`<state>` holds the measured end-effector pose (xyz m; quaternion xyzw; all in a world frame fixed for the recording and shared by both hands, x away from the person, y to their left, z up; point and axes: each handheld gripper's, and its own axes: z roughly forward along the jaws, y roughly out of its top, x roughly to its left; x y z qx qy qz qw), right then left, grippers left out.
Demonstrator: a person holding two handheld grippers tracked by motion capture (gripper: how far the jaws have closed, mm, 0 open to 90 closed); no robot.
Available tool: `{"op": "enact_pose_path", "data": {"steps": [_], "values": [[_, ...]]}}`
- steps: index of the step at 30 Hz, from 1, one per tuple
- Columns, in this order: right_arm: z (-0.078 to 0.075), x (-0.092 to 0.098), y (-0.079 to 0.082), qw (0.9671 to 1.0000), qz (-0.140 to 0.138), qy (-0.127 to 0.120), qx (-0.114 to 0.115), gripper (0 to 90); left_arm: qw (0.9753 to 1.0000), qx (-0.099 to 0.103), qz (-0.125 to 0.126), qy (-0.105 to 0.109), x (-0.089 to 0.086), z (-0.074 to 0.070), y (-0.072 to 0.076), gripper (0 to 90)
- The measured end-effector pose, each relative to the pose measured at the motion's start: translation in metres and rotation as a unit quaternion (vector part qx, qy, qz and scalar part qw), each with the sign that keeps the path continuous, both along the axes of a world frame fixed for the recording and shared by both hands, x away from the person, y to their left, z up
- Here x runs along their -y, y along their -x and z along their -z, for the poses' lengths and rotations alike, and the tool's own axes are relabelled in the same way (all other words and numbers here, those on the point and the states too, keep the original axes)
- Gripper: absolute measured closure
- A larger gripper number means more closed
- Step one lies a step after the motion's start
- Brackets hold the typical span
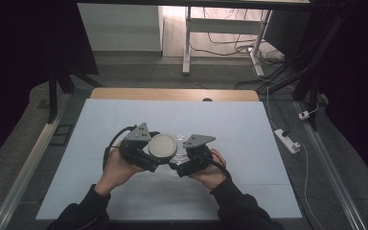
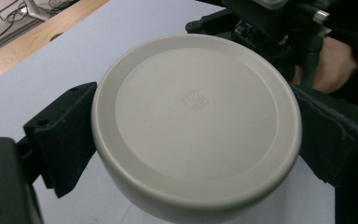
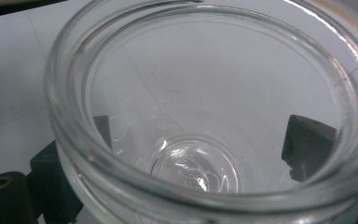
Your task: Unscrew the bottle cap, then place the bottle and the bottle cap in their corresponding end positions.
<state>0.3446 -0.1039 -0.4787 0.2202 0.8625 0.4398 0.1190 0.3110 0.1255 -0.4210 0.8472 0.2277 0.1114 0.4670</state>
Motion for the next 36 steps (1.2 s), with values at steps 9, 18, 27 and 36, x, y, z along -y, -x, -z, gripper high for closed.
{"op": "enact_pose_path", "data": {"steps": [9,18,27,36], "values": [[-0.001,0.004,-0.004,1.0,0.009,-0.001,0.001,6.5,1.0,0.0,0.003,0.006,-0.006,0.001,0.008,7.7],[-0.002,0.008,-0.009,0.9999,0.017,-0.001,0.004,6.5,0.9999,-0.005,0.011,0.009,-0.007,0.006,0.016,7.7],[-0.004,0.009,-0.018,0.9997,0.026,-0.002,0.005,6.5,0.9998,-0.006,0.017,0.006,-0.005,0.009,0.021,7.7],[-0.004,0.008,-0.032,0.9993,0.037,0.0,0.005,6.5,0.9996,-0.008,0.025,0.007,-0.001,0.016,0.023,7.7]]}}
